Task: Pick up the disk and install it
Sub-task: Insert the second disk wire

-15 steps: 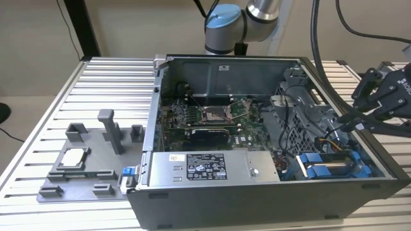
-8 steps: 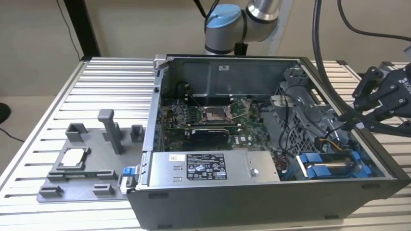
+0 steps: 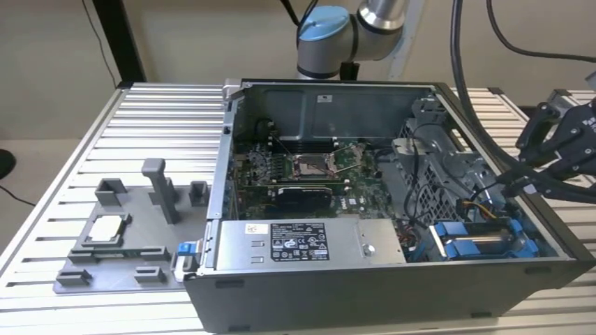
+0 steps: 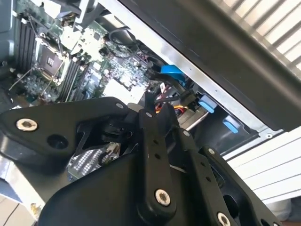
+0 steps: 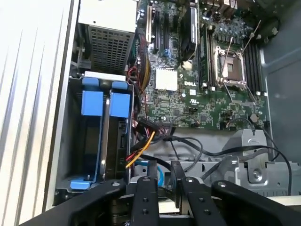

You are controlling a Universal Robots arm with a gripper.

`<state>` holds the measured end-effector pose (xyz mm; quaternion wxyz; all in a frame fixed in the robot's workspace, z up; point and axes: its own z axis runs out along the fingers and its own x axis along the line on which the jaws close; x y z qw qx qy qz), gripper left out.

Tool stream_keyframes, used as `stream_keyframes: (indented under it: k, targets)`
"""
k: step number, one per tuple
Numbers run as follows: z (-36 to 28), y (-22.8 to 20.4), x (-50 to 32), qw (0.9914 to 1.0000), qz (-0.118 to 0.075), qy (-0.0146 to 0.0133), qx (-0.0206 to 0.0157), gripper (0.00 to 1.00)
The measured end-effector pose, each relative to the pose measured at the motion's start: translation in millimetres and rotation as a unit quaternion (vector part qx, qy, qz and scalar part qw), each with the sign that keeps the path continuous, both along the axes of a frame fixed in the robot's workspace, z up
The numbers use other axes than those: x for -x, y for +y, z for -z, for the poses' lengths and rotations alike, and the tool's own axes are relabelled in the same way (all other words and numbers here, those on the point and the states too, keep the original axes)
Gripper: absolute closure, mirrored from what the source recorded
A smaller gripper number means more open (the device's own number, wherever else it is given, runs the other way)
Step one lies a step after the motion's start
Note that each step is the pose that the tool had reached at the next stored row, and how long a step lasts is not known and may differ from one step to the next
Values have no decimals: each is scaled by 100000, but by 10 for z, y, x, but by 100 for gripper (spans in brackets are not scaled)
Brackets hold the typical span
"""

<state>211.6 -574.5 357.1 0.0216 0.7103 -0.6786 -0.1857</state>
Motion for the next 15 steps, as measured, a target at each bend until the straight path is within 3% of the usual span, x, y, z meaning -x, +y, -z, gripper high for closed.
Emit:
stream_keyframes:
  k: [2, 8, 15]
  targets:
    - [1, -13, 3, 99994, 74, -97, 1093, 0]
    - [-1, -51, 5, 99956, 396, -336, 2909, 0]
    - [34, -57, 4, 99902, 3247, -336, 2987, 0]
